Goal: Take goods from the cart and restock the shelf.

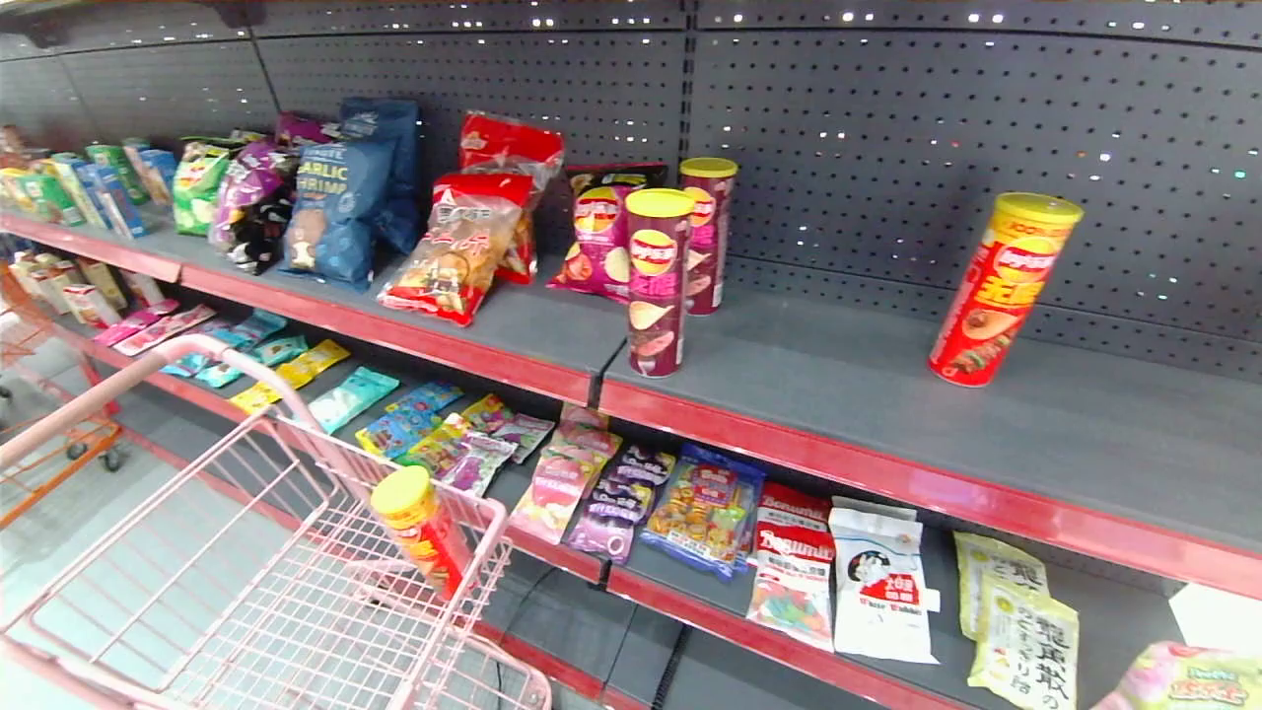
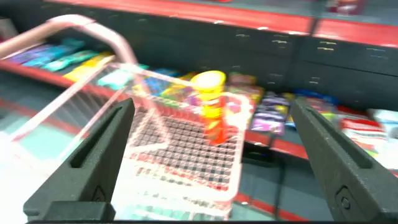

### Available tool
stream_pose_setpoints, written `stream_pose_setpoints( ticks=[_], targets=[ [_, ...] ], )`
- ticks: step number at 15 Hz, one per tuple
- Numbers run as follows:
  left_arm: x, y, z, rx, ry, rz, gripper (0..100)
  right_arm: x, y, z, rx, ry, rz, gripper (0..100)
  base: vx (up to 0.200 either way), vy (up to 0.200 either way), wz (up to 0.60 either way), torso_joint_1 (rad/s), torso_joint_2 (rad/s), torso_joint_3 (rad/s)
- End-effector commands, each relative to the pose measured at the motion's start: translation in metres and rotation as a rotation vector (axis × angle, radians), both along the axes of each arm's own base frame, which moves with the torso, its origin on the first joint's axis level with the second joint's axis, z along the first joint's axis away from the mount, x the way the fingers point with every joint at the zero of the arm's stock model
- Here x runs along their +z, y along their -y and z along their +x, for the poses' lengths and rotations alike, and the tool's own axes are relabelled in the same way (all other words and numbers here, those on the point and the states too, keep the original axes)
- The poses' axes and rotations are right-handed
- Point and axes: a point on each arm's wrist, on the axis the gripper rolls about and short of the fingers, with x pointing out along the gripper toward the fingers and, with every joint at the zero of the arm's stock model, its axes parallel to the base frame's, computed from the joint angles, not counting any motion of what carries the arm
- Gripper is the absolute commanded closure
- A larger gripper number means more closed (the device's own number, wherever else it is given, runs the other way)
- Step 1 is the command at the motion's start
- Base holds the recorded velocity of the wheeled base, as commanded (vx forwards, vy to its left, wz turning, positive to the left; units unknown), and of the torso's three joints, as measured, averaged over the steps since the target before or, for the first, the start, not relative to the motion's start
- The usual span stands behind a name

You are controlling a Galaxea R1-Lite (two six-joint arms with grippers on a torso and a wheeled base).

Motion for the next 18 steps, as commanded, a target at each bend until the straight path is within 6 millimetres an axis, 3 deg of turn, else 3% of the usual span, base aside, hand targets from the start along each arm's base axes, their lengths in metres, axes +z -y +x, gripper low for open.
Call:
stream_pose_setpoints(
  ticks=[1, 6, 18],
  targets=[
    [0.0000, 0.0000, 0.0001, 0.000, -0.001, 0.000, 0, 0.0000, 0.0000, 0.0001, 0.000, -0.001, 0.000, 0, 0.000, 0.000, 0.60, 0.002, 0.00, -0.002],
    [0.0000, 0.0000, 0.0001, 0.000, -0.001, 0.000, 0, 0.0000, 0.0000, 0.0001, 0.000, -0.001, 0.000, 0, 0.000, 0.000, 0.12, -0.013, 0.02, 0.018],
    [0.0000, 0.0000, 0.0001, -0.001, -0.001, -0.002, 0, 0.0000, 0.0000, 0.0001, -0.001, -0.001, 0.004, 0, 0.000, 0.000, 0.00, -0.163, 0.41, 0.242]
  ],
)
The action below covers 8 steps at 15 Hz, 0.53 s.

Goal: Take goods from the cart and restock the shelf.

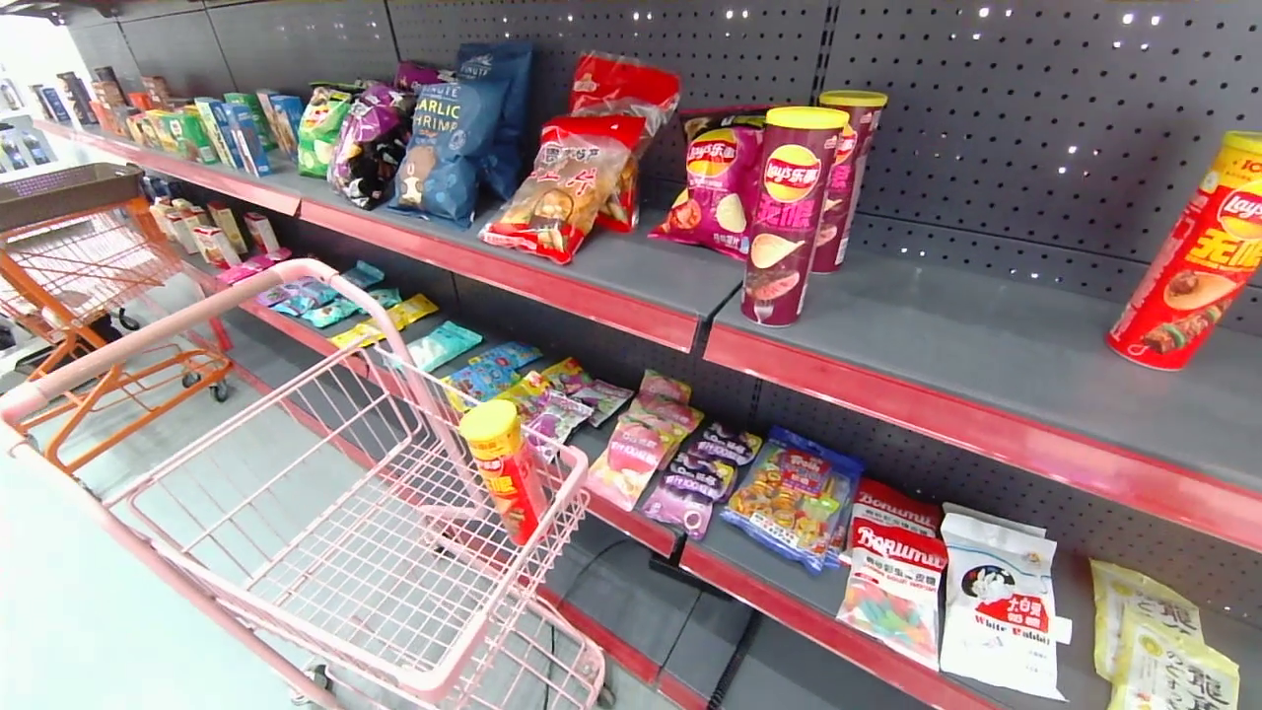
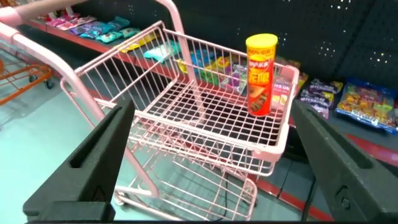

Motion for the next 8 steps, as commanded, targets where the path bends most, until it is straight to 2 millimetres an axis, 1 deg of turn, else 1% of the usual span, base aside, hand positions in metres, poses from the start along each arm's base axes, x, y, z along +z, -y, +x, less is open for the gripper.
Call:
stream_pose_setpoints(
  ticks=[1, 7, 8],
  targets=[
    [0.0001, 0.0000, 0.0001, 0.000, 0.000, 0.000, 0, 0.0001, 0.0000, 0.0001, 0.001, 0.000, 0.000, 0, 0.000, 0.000, 0.00, -0.212, 0.55, 0.349],
    [0.0001, 0.0003, 0.0001, -0.014, 0.000, -0.003, 0, -0.0001, 0.0000, 0.0001, -0.001, -0.002, 0.000, 0, 0.000, 0.000, 0.00, -0.181, 0.53, 0.356],
    [0.0005, 0.0004, 0.0001, -0.020, 0.004, 0.003, 0, -0.0001, 0.0000, 0.0001, -0.001, -0.002, -0.001, 0, 0.000, 0.000, 0.00, -0.085, 0.29, 0.207]
  ],
)
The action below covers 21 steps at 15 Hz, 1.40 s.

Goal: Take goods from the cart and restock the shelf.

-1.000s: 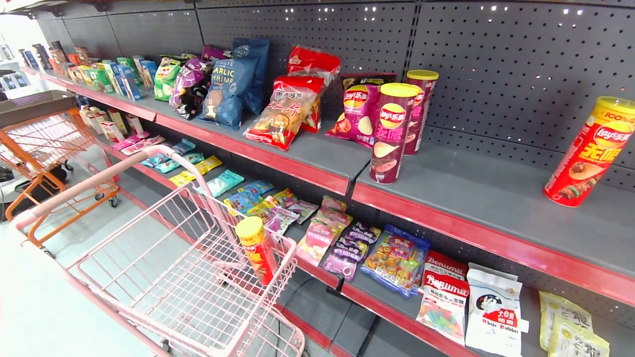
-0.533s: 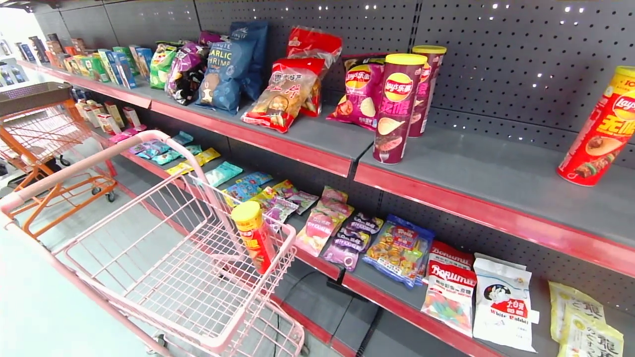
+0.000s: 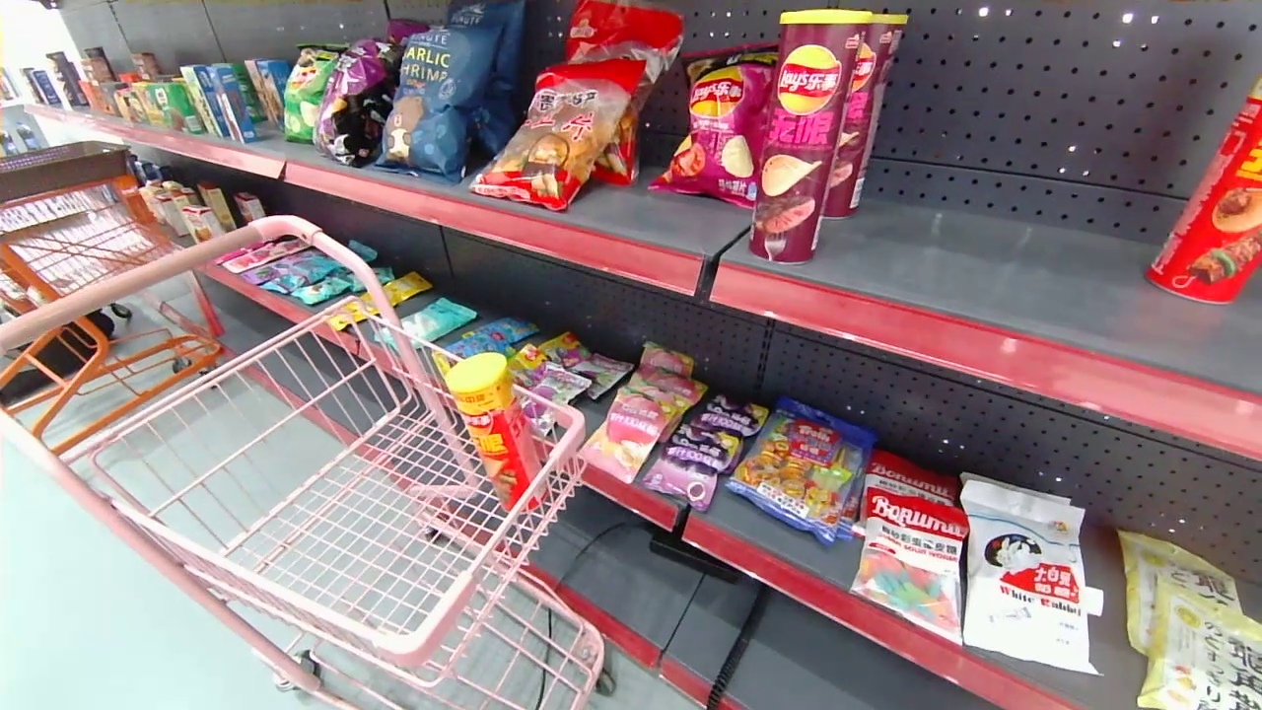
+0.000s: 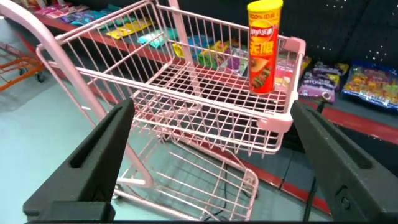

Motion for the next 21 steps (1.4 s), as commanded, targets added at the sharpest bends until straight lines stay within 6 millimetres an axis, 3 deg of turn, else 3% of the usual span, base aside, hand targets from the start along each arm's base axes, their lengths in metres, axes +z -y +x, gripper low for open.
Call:
stream_pose_setpoints(
  ticks=[1, 2, 3, 4, 5, 6, 7, 10, 11, 12, 16, 19, 21],
  targets=[
    [0.025, 0.000, -0.002, -0.023, 0.044, -0.004, 0, 0.000, 0.000, 0.000, 0.002, -0.002, 0.001, 0, 0.000, 0.000, 0.00, -0.056, 0.17, 0.115],
    [0.067, 0.000, 0.006, -0.034, 0.031, -0.019, 0, 0.000, 0.000, 0.000, 0.000, 0.000, 0.001, 0, 0.000, 0.000, 0.00, -0.027, 0.09, 0.071],
    [0.148, 0.000, 0.043, -0.026, 0.045, -0.138, 0, 0.000, 0.000, 0.000, 0.002, -0.002, -0.002, 0, 0.000, 0.000, 0.00, -0.022, 0.06, 0.046],
    [0.172, 0.001, 0.064, -0.028, 0.045, -0.187, 0, 0.000, 0.000, 0.000, 0.002, -0.002, -0.001, 0, 0.000, 0.000, 0.00, 0.000, 0.00, 0.000],
    [0.177, 0.003, 0.118, -0.015, -0.053, -0.197, 0, 0.000, 0.000, 0.000, 0.002, -0.002, -0.004, 0, 0.000, 0.000, 0.00, 0.000, 0.00, 0.000],
    [0.161, 0.003, 0.138, -0.014, -0.129, -0.170, 0, 0.000, 0.000, 0.000, 0.002, 0.000, -0.004, 0, 0.000, 0.000, 0.00, 0.000, 0.00, 0.000],
    [0.131, 0.005, 0.168, -0.024, -0.248, -0.119, 0, 0.000, 0.000, 0.000, 0.003, 0.000, -0.004, 0, 0.000, 0.000, 0.00, 0.000, 0.00, 0.000],
    [0.094, 0.009, 0.230, -0.137, -0.303, -0.124, 0, 0.000, 0.000, 0.000, 0.002, -0.002, -0.004, 0, 0.000, 0.000, 0.00, 0.000, 0.00, 0.000],
    [0.073, 0.010, 0.259, -0.149, -0.328, -0.088, 0, 0.000, 0.000, 0.000, 0.003, -0.002, -0.004, 0, 0.000, 0.000, 0.00, 0.000, 0.00, 0.000],
    [0.060, 0.012, 0.273, -0.164, -0.341, -0.063, 0, 0.000, 0.000, 0.000, 0.003, -0.002, -0.004, 0, 0.000, 0.000, 0.00, 0.000, 0.00, 0.000],
    [0.029, 0.017, 0.305, -0.222, -0.402, -0.042, 0, 0.000, 0.000, 0.000, 0.003, -0.002, -0.004, 0, 0.000, 0.000, 0.00, 0.000, 0.00, 0.000],
    [0.021, 0.027, 0.325, -0.294, -0.403, -0.016, 0, 0.000, 0.000, 0.000, 0.003, -0.002, -0.004, 0, 0.000, 0.000, 0.00, 0.000, 0.00, 0.000],
    [0.019, 0.046, 0.335, -0.367, -0.398, -0.002, 0, 0.000, 0.000, 0.000, 0.003, -0.002, -0.004, 0, 0.000, 0.000, 0.00, 0.000, 0.00, 0.000]
  ],
)
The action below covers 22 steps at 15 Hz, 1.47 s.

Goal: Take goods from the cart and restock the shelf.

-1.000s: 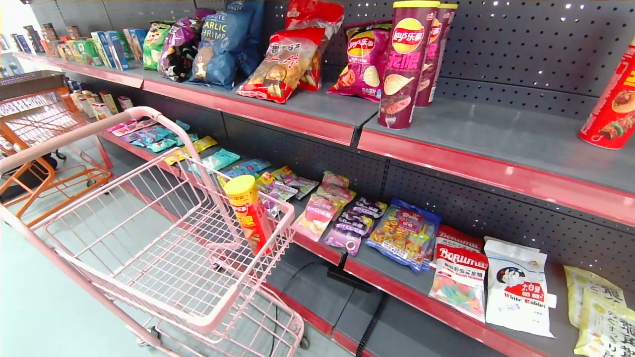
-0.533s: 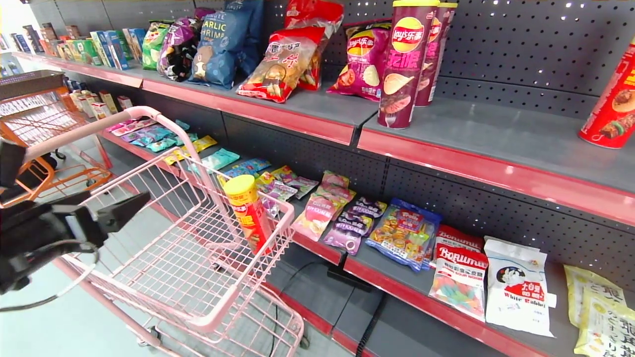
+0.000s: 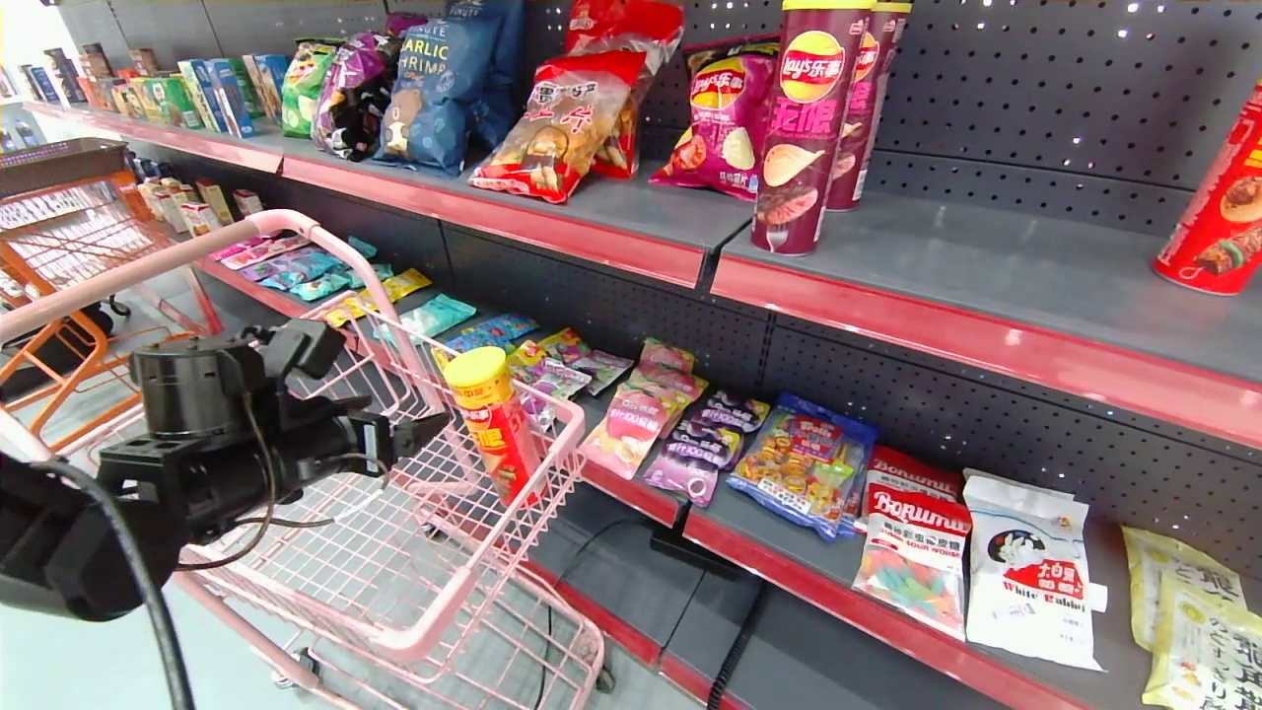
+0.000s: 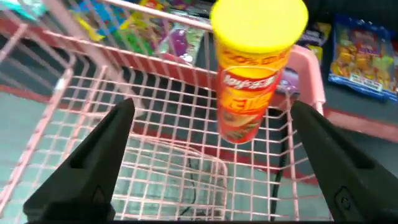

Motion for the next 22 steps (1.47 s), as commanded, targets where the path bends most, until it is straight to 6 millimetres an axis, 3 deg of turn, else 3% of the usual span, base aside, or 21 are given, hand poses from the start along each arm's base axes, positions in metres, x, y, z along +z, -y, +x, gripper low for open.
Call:
stream_pose_setpoints(
  ticks=[1, 5, 14, 15, 19, 21, 22],
  targets=[
    [-0.017, 0.019, 0.016, -0.060, -0.039, 0.004, 0, 0.000, 0.000, 0.000, 0.000, -0.001, 0.000, 0, 0.000, 0.000, 0.00, 0.000, 0.00, 0.000],
    [-0.029, 0.030, 0.041, -0.080, -0.041, 0.005, 0, 0.000, 0.000, 0.000, 0.000, -0.001, 0.000, 0, 0.000, 0.000, 0.00, 0.000, 0.00, 0.000],
    [-0.042, 0.041, 0.072, -0.099, -0.025, 0.004, 0, 0.000, 0.000, 0.000, 0.000, -0.001, 0.000, 0, 0.000, 0.000, 0.00, 0.000, 0.00, 0.000],
    [-0.047, 0.042, 0.073, -0.099, -0.034, 0.005, 100, 0.000, 0.000, 0.000, 0.000, -0.001, 0.000, 0, 0.000, 0.000, 0.00, 0.000, 0.00, 0.000],
    [-0.044, 0.044, 0.072, -0.106, -0.029, 0.003, 100, 0.000, 0.000, 0.000, 0.000, -0.001, 0.000, 0, 0.000, 0.000, 0.00, 0.000, 0.00, 0.000],
    [-0.019, 0.040, 0.059, -0.095, 0.006, -0.011, 100, 0.000, 0.000, 0.000, 0.000, -0.001, 0.000, 0, 0.000, 0.000, 0.00, 0.000, 0.00, 0.000],
    [0.002, 0.032, 0.044, -0.079, 0.014, -0.022, 100, 0.000, 0.000, 0.000, 0.000, -0.001, 0.000, 0, 0.000, 0.000, 0.00, 0.000, 0.00, 0.000]
  ],
)
